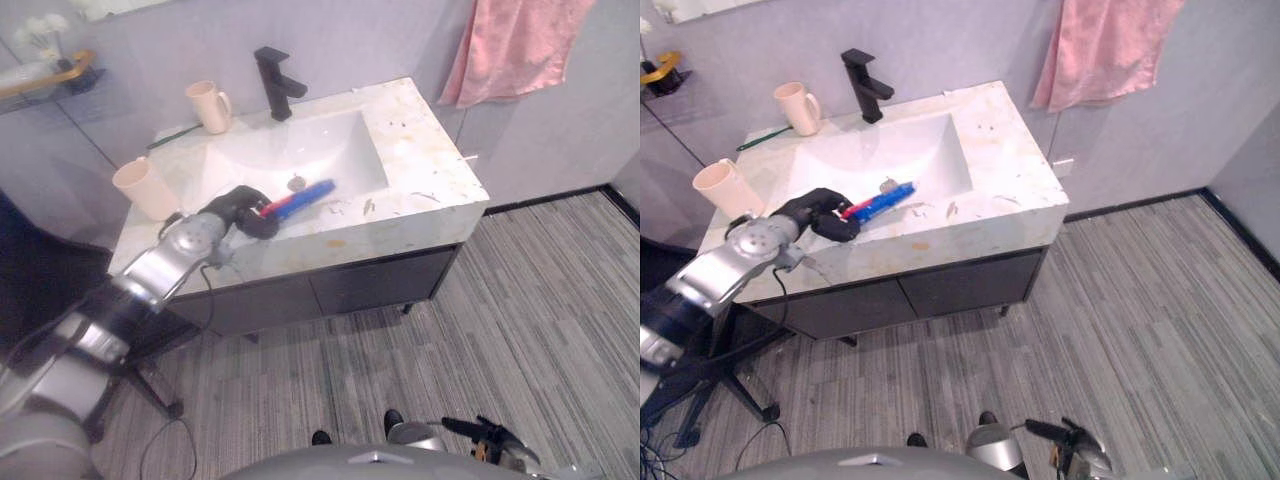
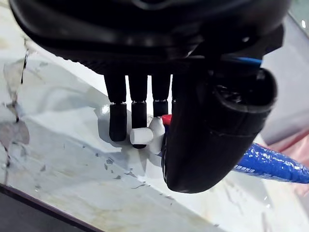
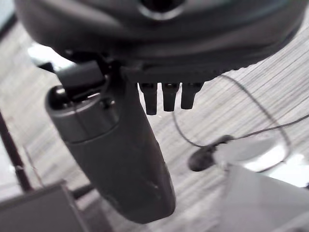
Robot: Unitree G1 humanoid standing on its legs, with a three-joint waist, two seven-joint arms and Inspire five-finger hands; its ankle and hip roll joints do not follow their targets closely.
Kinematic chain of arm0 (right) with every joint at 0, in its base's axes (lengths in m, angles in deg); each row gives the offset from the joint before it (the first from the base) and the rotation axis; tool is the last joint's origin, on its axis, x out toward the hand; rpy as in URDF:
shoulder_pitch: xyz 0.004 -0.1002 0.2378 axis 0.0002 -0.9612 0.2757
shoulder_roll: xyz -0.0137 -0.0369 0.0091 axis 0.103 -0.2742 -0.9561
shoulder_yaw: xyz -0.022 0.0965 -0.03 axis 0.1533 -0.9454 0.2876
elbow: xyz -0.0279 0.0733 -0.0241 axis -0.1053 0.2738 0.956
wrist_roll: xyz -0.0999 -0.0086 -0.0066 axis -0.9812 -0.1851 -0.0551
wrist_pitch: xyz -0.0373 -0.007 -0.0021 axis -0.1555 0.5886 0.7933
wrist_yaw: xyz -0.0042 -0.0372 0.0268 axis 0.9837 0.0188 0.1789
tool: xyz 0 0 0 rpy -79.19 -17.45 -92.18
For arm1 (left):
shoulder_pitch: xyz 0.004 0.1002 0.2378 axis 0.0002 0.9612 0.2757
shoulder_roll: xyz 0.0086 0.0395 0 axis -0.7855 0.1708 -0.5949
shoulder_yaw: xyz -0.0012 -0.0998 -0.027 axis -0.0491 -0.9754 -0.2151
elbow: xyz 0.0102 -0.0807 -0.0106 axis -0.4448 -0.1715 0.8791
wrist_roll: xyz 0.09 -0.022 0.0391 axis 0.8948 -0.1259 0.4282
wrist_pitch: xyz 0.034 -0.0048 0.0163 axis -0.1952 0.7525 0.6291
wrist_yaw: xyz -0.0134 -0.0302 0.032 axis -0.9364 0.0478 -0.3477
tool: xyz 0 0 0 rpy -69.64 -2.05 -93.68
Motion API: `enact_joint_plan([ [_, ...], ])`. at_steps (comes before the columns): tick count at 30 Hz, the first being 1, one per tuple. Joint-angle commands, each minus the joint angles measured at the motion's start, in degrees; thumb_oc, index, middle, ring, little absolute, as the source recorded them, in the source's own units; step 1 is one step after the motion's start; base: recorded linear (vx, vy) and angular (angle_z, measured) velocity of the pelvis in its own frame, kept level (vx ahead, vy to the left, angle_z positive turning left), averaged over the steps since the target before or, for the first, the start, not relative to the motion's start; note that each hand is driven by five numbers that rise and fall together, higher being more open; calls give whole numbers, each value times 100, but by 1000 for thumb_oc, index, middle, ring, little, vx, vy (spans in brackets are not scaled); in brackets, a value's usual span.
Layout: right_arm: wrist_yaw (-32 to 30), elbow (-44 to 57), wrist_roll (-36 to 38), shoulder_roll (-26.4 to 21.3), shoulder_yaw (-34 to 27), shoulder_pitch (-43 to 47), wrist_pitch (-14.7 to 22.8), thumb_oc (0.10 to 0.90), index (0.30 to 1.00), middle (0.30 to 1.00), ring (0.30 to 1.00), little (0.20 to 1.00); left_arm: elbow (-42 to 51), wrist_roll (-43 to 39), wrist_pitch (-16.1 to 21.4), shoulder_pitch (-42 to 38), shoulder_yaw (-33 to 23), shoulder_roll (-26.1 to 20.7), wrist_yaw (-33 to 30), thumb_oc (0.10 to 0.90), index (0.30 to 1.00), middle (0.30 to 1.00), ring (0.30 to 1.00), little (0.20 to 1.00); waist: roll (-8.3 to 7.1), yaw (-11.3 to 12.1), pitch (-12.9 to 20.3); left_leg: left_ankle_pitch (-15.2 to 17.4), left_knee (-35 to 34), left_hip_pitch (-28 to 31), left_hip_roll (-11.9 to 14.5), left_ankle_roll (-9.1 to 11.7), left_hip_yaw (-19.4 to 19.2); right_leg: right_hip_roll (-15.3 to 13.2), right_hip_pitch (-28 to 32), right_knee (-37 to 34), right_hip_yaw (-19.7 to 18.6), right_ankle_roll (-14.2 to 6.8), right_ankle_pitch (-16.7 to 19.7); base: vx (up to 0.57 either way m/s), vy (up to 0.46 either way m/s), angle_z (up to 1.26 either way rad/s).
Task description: Organize the bathroom.
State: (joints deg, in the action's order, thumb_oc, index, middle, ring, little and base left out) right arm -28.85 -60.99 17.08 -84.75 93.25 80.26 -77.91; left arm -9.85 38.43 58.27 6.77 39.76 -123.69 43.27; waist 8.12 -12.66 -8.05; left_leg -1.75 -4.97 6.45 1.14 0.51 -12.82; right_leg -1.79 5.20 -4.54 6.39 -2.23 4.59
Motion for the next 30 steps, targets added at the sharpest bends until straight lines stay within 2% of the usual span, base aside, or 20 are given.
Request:
enact_joint_plan([
  [1,-946,518,431,-336,-366,-22,901,800,900,900,900,900,-29,-477,916,-480,-792,-10,-747,400,300,300,300,300,-343,-75,99,459,488,65,-113,-28,-518,0,-182,613,158,-349,-786,-65,61,-17],
  [2,-1520,1123,384,-375,-731,-169,1242,800,900,900,900,900,177,-730,1180,-168,-1136,133,-964,400,300,300,300,300,-393,-114,71,449,466,68,-116,-28,-518,17,-206,593,110,-355,-738,-59,53,-7],
  [4,-2335,1853,147,-438,-1174,-326,1694,800,900,900,900,900,481,-868,1488,176,-1469,346,-1229,400,300,300,300,300,-449,-161,48,438,420,90,-122,-24,-508,39,-218,568,60,-371,-694,-64,57,-8],
  [7,-3347,2916,-446,-649,-2068,-443,2107,800,900,900,900,900,917,-933,1901,551,-1810,732,-1582,400,300,300,300,300,-529,-221,24,453,372,125,-136,-34,-466,63,-217,545,3,-405,-667,-35,44,-3],
  [8,-3615,3344,-745,-768,-2399,-454,1985,800,900,900,900,900,1033,-911,2025,644,-1901,871,-1640,400,300,300,300,300,-551,-225,29,429,361,101,-137,-34,-461,80,-247,536,-31,-399,-633,-34,69,2],
  [9,-4057,4018,-1203,-995,-2853,-442,2084,800,900,900,900,900,1231,-997,2203,752,-2003,1086,-1761,400,300,300,300,300,-577,-249,27,451,337,114,-150,-45,-429,95,-247,542,-70,-415,-646,-36,51,1],
  [10,-4123,4224,-1270,-1040,-2947,-414,2008,800,900,900,900,900,1279,-984,2225,774,-2018,1125,-1793,400,300,300,300,300,-590,-249,32,424,334,92,-151,-45,-431,103,-270,538,-86,-407,-615,-3,64,-1],
  [12,-4472,5050,-1850,-1339,-3276,-278,1850,800,900,900,900,900,1513,-978,2341,819,-2053,1319,-1963,400,300,300,300,300,-609,-248,45,447,290,116,-172,-62,-383,122,-257,546,-131,-428,-643,-12,52,-5],
  [14,-4778,6017,-2404,-1624,-3306,17,1989,800,900,900,900,900,1737,-1001,2509,809,-1983,1520,-2214,400,300,300,300,300,-630,-215,51,418,263,101,-194,-92,-369,134,-280,546,-173,-430,-610,-44,61,-13],
  [15,-4639,6439,-2641,-1762,-3206,227,2245,800,900,900,900,900,1812,-950,2666,785,-1897,1621,-2328,400,300,300,300,300,-650,-185,60,419,253,102,-209,-104,-357,134,-283,546,-185,-439,-610,-27,48,-18],
  [17,-4551,6767,-2813,-1866,-3022,440,2220,800,900,900,900,900,1876,-878,2710,738,-1790,1697,-2420,400,300,300,300,300,-663,-145,69,416,256,84,-219,-113,-360,134,-295,540,-201,-446,-598,-18,44,-19],
  [18,-4090,7221,-2926,-2123,-2601,880,2201,800,900,900,900,900,1983,-841,2843,650,-1585,1796,-2612,400,300,300,300,300,-688,-71,69,454,251,103,-247,-134,-330,125,-265,538,-203,-469,-636,-29,41,-13],
  [20,-3530,7434,-2770,-2251,-2280,1209,2152,800,900,900,900,900,2037,-766,2921,600,-1484,1859,-2703,400,300,300,300,300,-720,-12,87,421,251,64,-253,-137,-337,127,-296,521,-216,-461,-594,-44,31,-12],
  [21,-3102,7621,-2533,-2389,-1981,1522,2044,800,900,900,900,900,2072,-655,2961,586,-1405,1913,-2750,400,300,300,300,300,-746,31,103,415,240,58,-258,-143,-337,125,-300,503,-219,-459,-587,-34,26,-5],
  [22,-2403,7810,-2108,-2451,-1580,1948,1984,800,900,900,900,900,2100,-533,3092,603,-1298,2017,-2828,400,300,300,300,300,-782,103,139,406,211,64,-254,-143,-332,127,-298,485,-216,-452,-587,0,0,0],
  [23,-2055,7825,-1948,-2448,-1454,2081,2002,800,900,900,900,900,2099,-525,3133,622,-1287,2049,-2823,400,300,300,300,300,-793,116,150,406,204,65,-253,-141,-330,129,-295,479,-217,-449,-592,-20,10,-5],
  [24,-1384,7878,-1497,-2446,-1125,2419,1850,800,900,900,900,900,2050,-455,3287,699,-1233,2146,-2766,400,300,300,300,300,-838,188,186,407,194,69,-249,-147,-350,120,-277,454,-203,-448,-590,0,0,0],
  [26,-635,7849,-783,-2455,-695,2865,1505,800,900,900,900,900,1948,-305,3515,783,-1134,2236,-2750,400,300,300,300,300,-901,291,230,411,194,63,-234,-141,-358,106,-263,430,-160,-447,-587,-17,-8,7],
  [29,-231,7795,-247,-2463,-443,3154,1251,800,900,900,900,900,1873,-84,3726,825,-1100,2274,-2824,400,300,300,300,300,-946,353,261,409,194,59,-228,-133,-358,95,-260,426,-126,-441,-585,-5,-1,6],
  [30,-50,7665,173,-2479,-257,3367,1029,800,900,900,900,900,1821,79,3927,862,-1077,2289,-2811,400,300,300,300,300,-998,422,288,416,207,45,-227,-132,-348,81,-251,414,-95,-434,-585,-11,-7,8],
])
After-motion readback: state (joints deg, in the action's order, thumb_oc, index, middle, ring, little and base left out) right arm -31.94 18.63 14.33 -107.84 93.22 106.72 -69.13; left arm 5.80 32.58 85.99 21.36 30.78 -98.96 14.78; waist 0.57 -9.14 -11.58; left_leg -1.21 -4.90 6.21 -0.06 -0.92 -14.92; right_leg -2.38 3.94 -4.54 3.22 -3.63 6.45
